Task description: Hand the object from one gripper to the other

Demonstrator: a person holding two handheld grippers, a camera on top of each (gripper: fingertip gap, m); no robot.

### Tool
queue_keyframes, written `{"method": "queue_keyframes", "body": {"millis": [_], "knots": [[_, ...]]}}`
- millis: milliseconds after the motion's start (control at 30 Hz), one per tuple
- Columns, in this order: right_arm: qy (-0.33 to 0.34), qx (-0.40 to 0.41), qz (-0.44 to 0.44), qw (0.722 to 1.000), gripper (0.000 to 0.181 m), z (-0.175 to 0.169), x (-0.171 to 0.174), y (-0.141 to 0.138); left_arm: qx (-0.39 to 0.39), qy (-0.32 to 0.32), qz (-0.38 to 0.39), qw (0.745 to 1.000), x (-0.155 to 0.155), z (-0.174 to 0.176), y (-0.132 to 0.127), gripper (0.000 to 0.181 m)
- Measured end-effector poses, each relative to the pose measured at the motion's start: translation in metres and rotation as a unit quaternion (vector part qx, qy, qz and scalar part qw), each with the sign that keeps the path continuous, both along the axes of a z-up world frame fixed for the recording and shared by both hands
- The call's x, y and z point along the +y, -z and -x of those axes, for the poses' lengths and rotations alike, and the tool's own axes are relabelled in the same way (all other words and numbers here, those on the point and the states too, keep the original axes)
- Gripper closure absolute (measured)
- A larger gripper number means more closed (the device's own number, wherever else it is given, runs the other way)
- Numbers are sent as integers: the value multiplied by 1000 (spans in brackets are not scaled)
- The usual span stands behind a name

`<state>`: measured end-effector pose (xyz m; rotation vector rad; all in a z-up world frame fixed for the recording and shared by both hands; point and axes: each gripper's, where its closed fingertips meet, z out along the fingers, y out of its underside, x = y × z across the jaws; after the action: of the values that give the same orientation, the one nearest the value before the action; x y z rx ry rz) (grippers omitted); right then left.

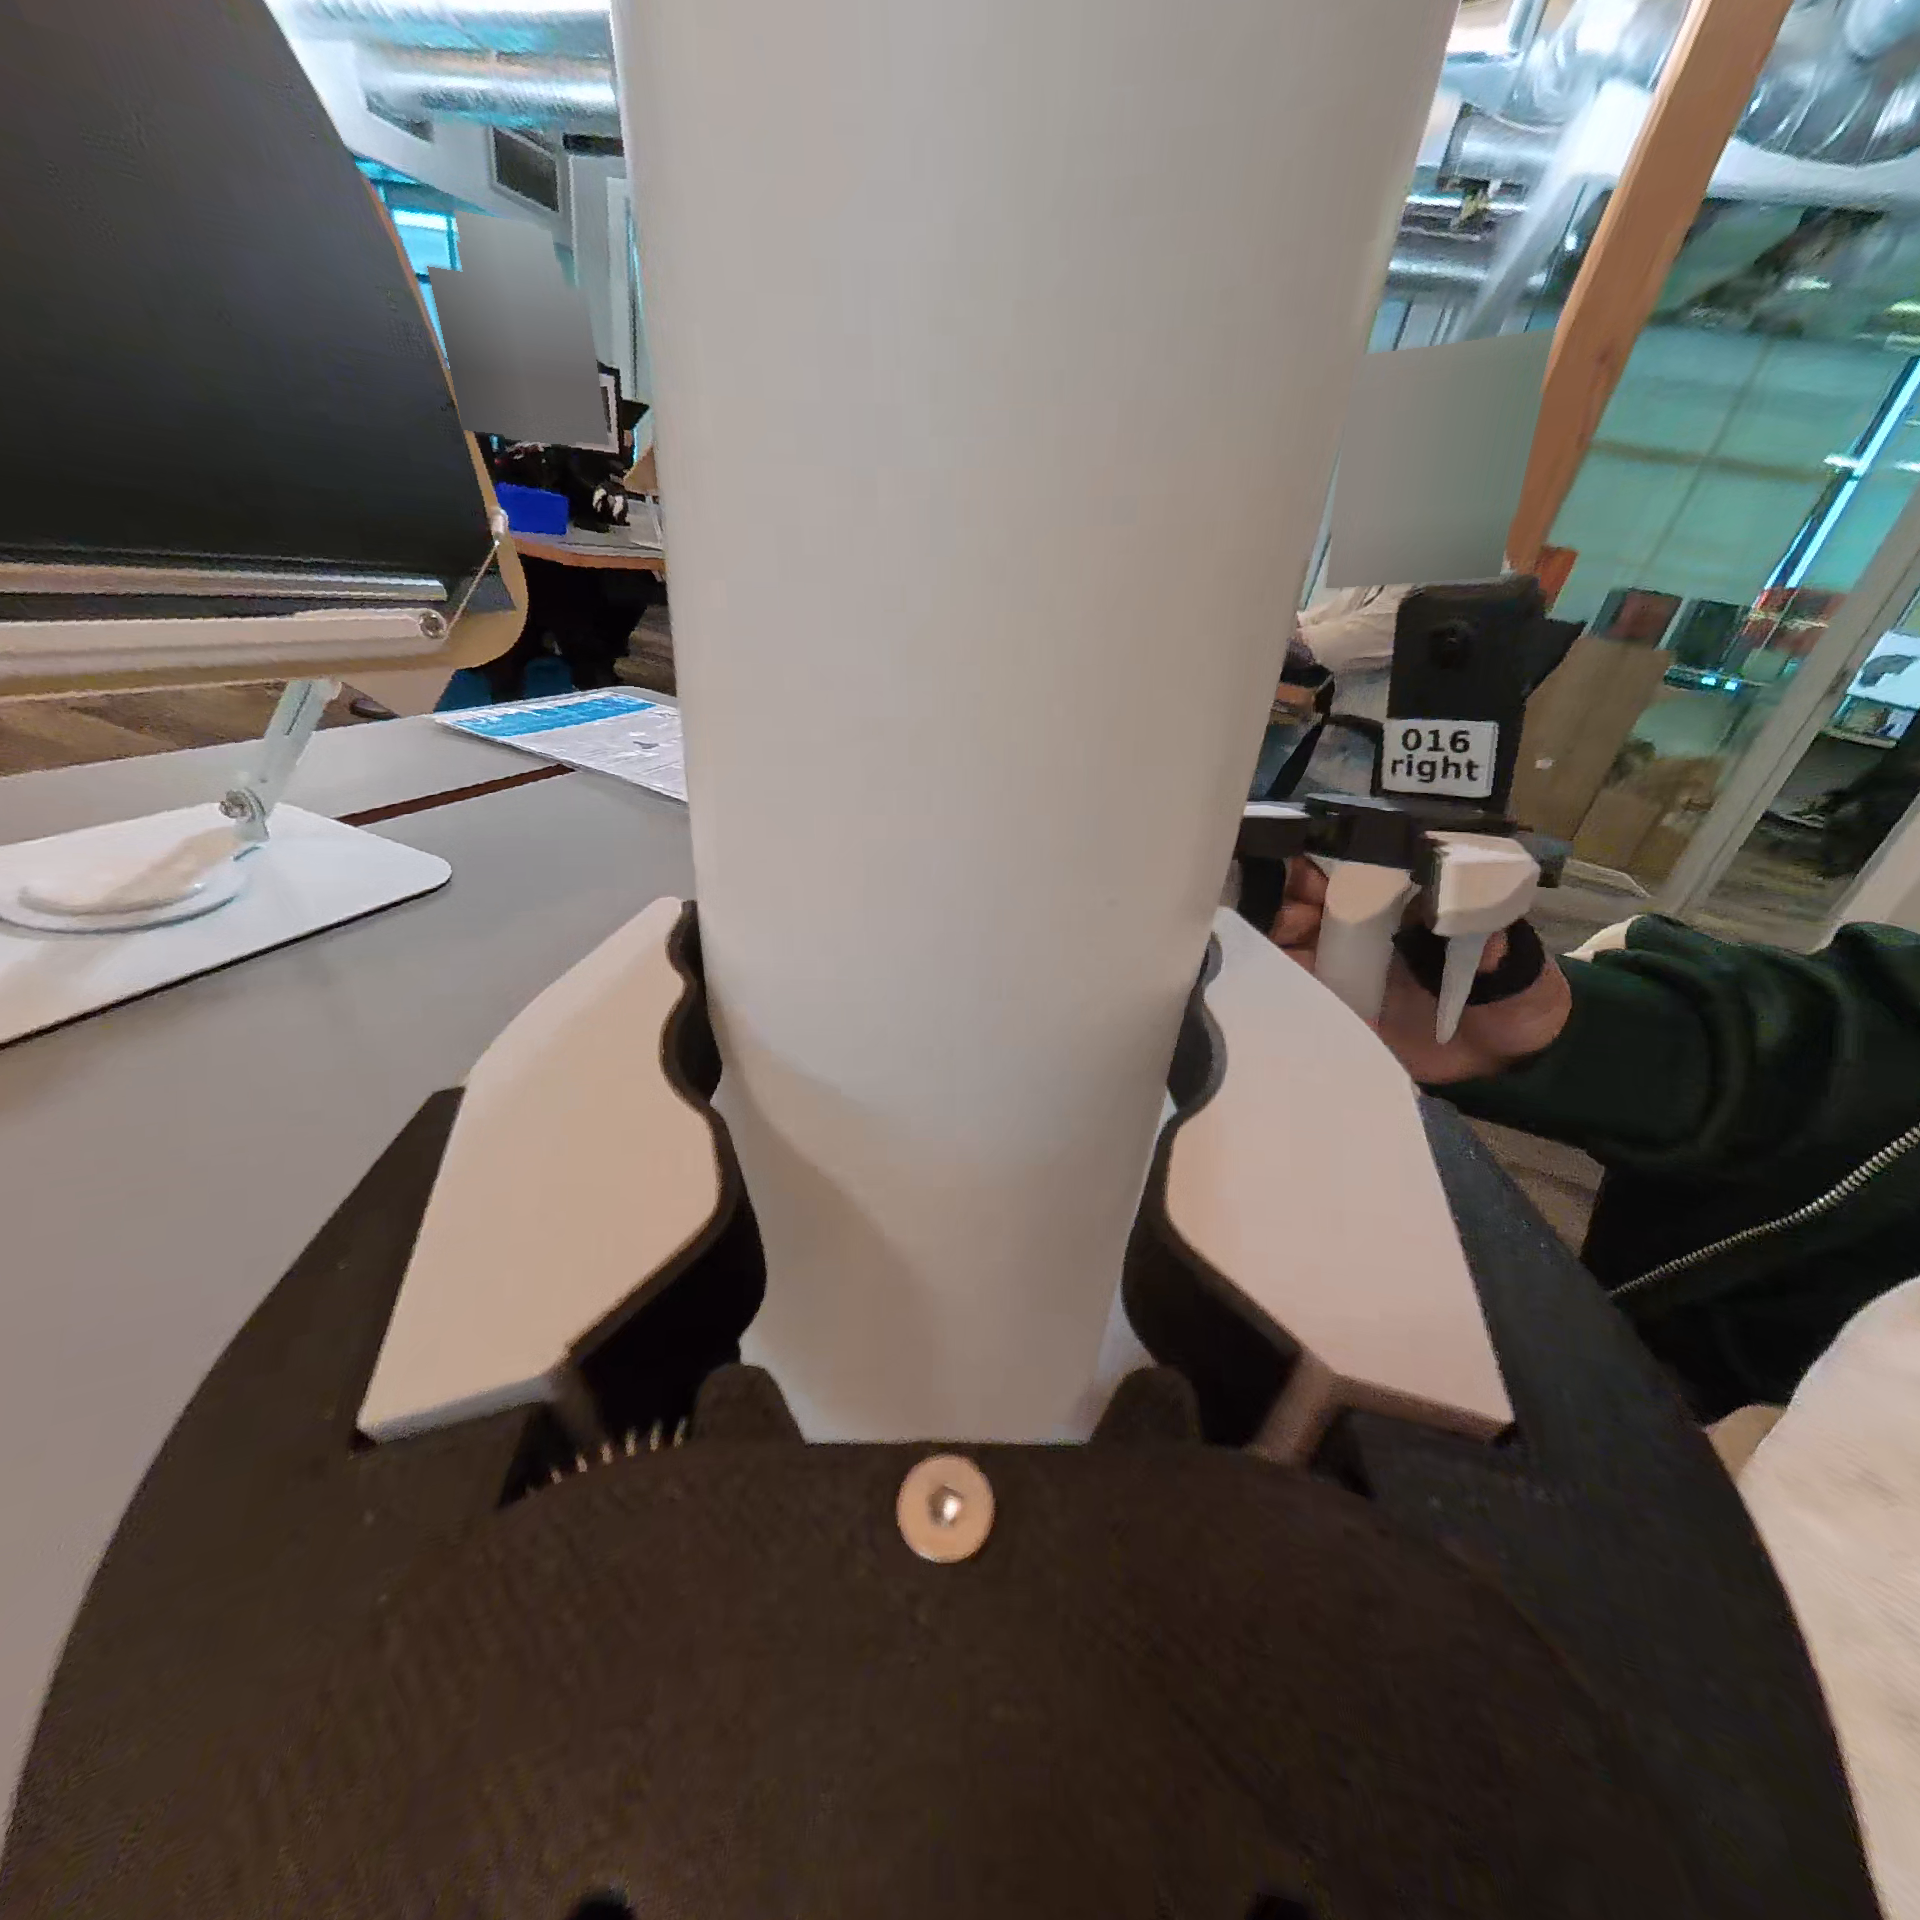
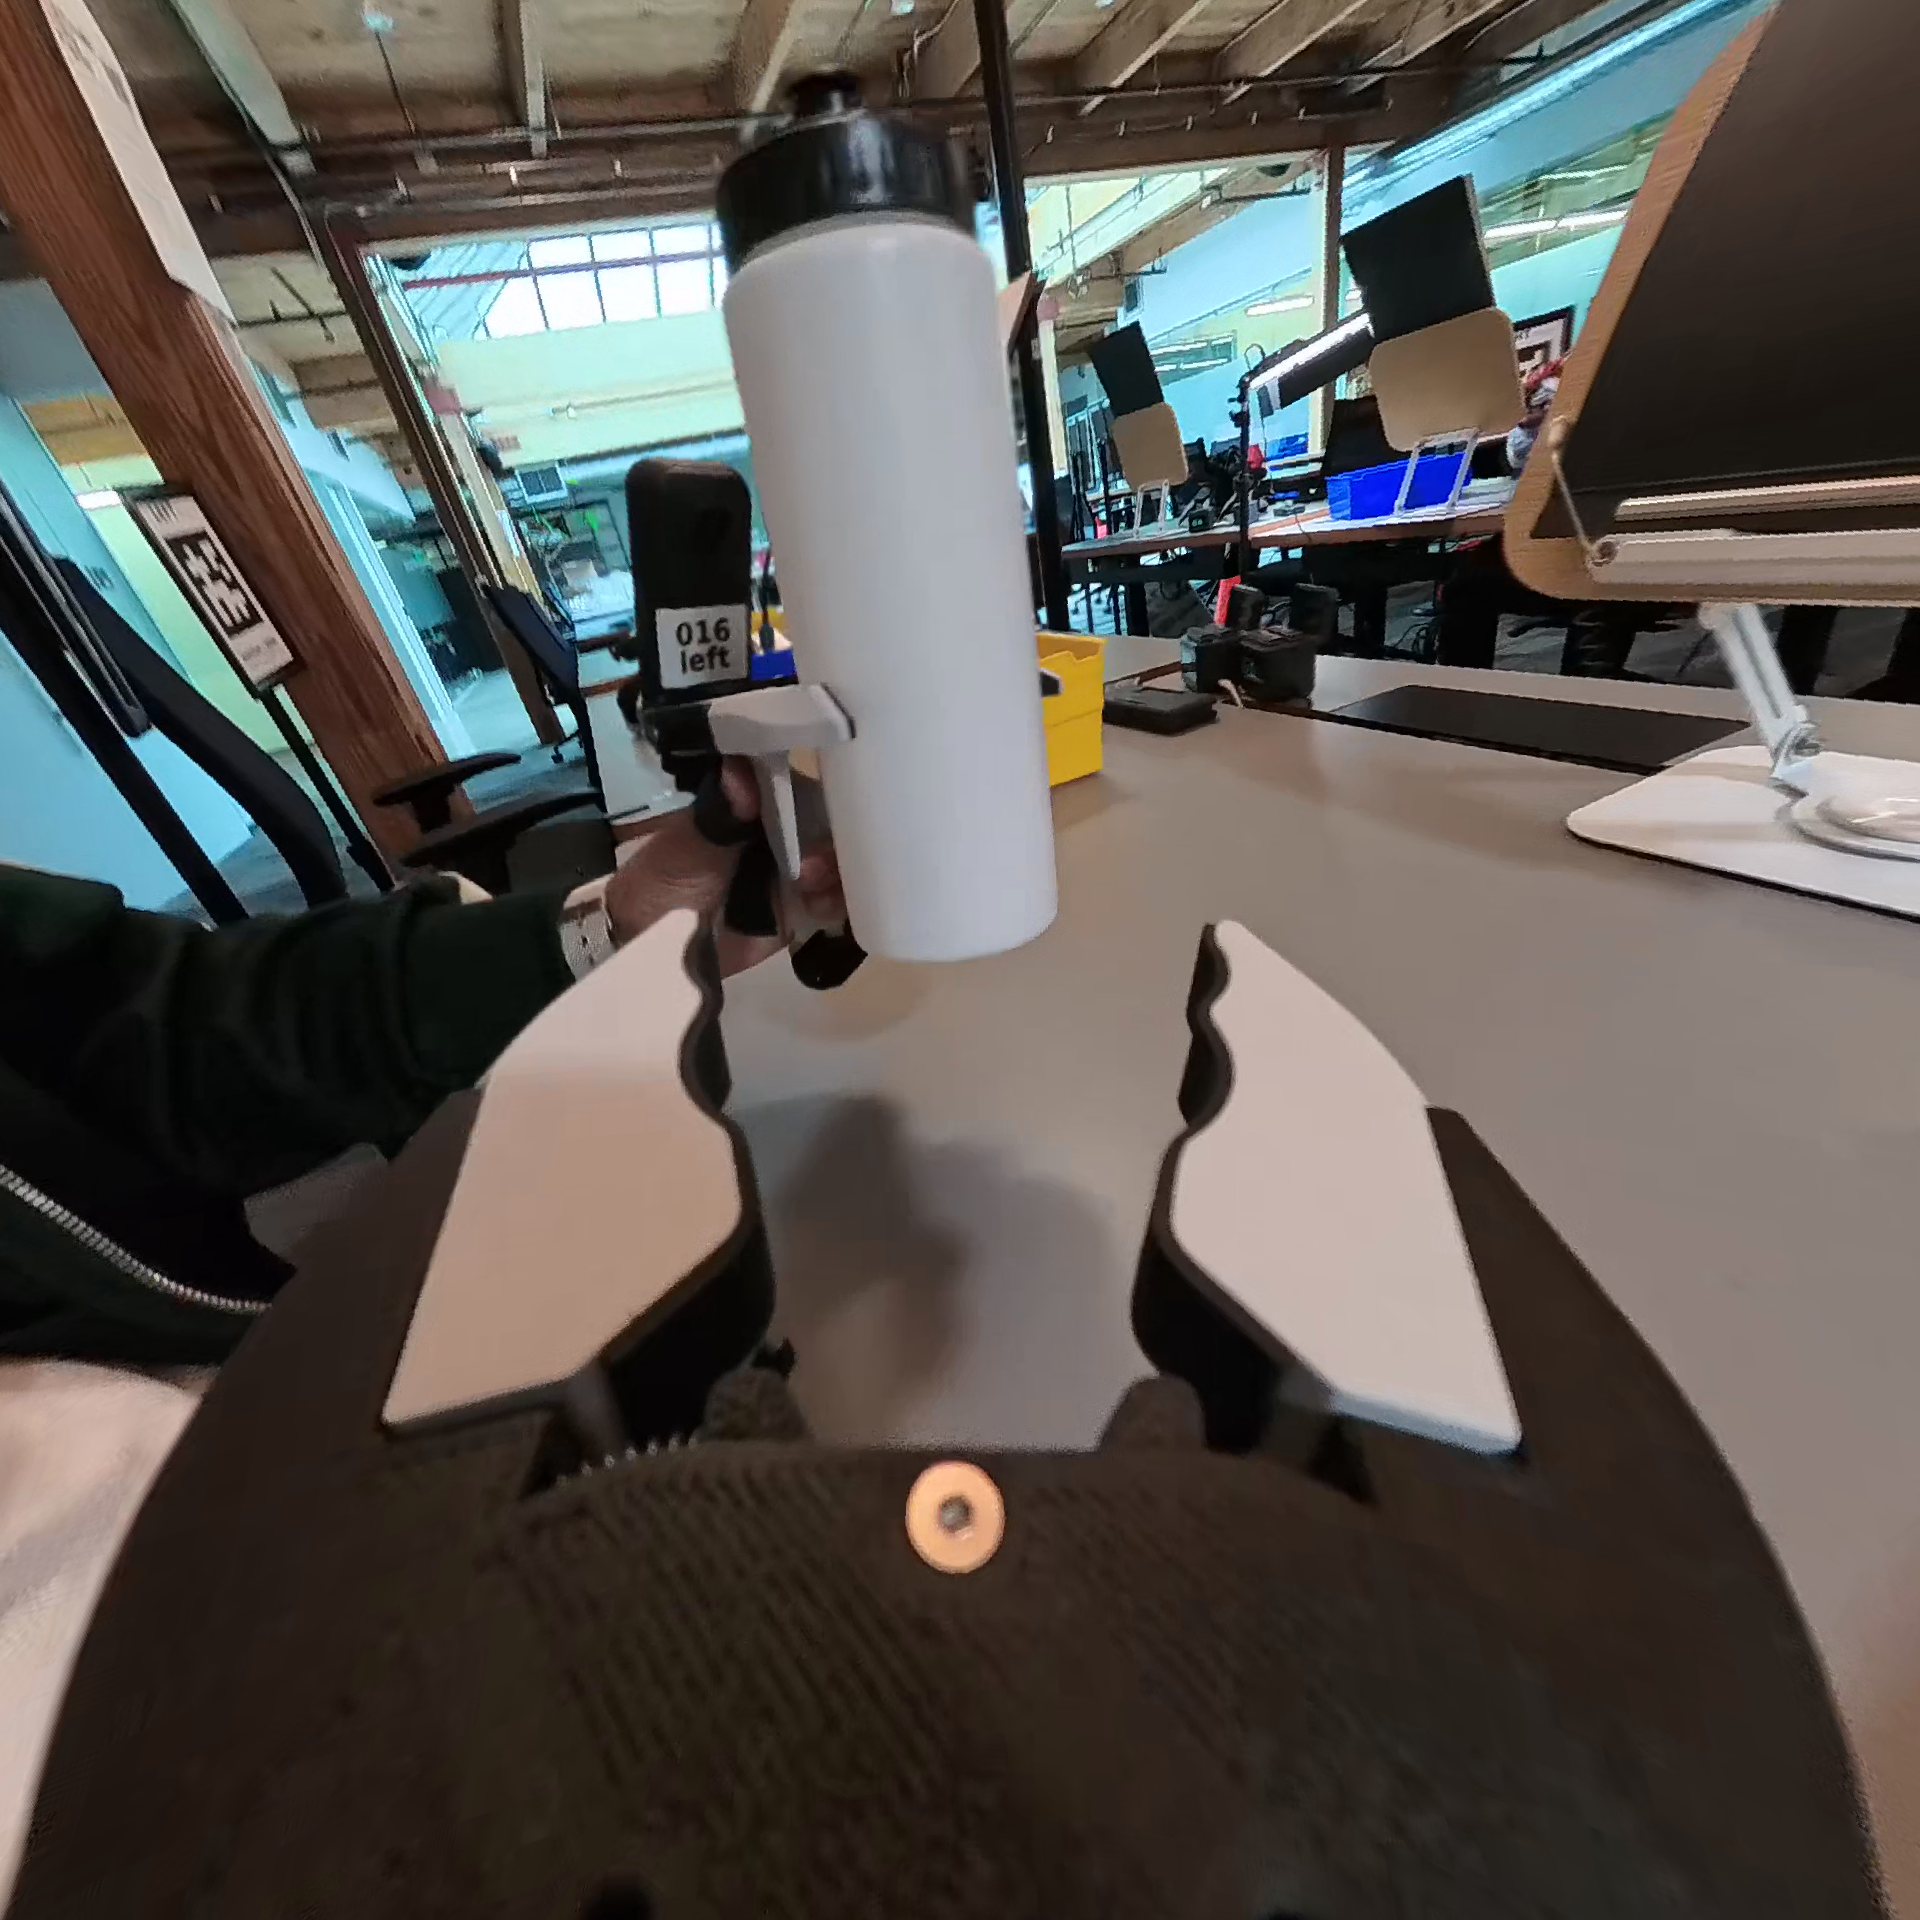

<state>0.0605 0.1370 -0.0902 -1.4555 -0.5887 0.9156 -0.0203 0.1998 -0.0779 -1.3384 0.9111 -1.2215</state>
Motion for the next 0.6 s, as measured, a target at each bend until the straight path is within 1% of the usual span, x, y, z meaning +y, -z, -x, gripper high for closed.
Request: {"method": "queue_keyframes", "body": {"millis": [133, 233, 433, 600], "knots": [[-2, -36, -17, 999, 94, 7, -3, 4, 13, -2, 0, 1000, 0, -2, 7, 93], [1, -50, -29, 998, 94, 8, -5, 4, 8, 9, 5, 1000, -6, -9, 7, 93], [3, -48, -35, 998, 94, 8, -6, 0, 22, 58, 5, 998, -36, -37, 14, 93], [-2, -23, -44, 999, 92, 10, -12, -11, 48, 91, 0, 995, -61, -61, 24, 94]]}}
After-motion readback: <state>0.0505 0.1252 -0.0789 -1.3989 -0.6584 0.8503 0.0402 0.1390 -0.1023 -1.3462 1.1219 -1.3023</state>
